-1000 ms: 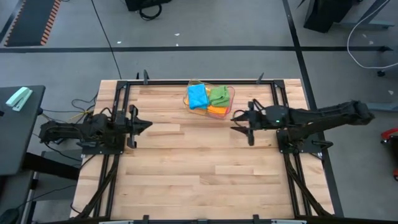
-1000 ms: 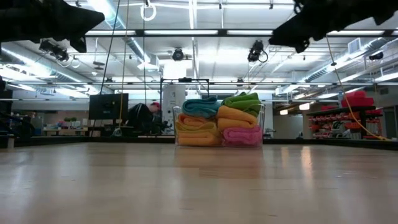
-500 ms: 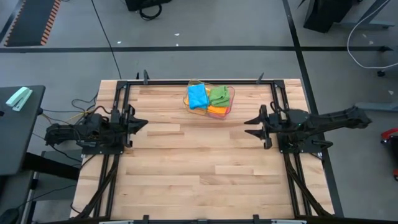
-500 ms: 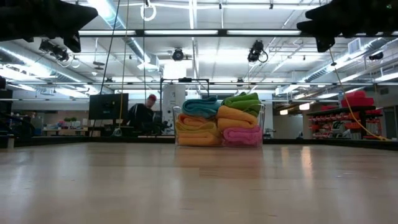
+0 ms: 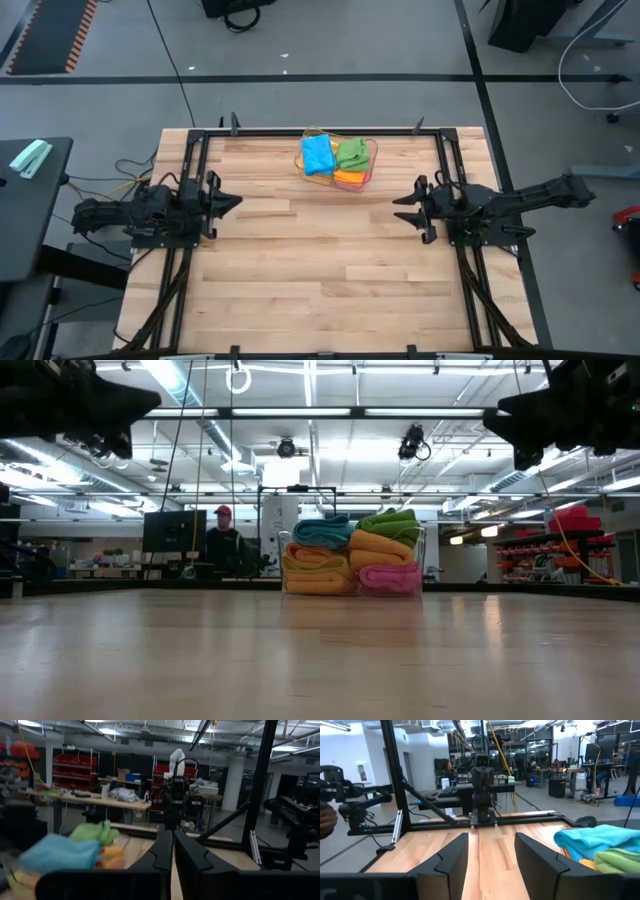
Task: Fold microfiber towels
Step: Return to Home Position
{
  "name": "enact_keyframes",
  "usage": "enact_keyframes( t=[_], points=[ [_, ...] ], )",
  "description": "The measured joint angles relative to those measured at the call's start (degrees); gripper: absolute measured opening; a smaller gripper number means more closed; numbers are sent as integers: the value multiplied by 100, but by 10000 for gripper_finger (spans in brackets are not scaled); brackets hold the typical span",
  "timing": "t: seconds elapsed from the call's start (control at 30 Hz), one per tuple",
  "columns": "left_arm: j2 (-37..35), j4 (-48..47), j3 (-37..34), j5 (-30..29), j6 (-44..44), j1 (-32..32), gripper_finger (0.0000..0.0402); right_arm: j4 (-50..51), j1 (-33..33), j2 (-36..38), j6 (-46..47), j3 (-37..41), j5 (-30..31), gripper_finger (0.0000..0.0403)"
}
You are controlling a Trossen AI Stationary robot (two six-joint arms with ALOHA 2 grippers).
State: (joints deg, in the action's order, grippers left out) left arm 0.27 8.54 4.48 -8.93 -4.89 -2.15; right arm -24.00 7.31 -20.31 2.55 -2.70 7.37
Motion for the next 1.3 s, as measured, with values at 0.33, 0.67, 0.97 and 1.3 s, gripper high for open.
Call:
enact_keyframes(
  t=[0.33,0.67,0.97,1.3],
  points=[
    [8,408,-394,0,16,0,6,-19,0,-36,583,234,-172,170],
    [9,-41,-396,0,406,0,60,-6,0,-36,397,230,-189,170],
    [9,-31,-396,0,405,0,77,3,0,-36,367,227,-187,170],
    [9,-29,-398,-1,409,0,67,7,0,-36,367,225,-185,170]
  ],
)
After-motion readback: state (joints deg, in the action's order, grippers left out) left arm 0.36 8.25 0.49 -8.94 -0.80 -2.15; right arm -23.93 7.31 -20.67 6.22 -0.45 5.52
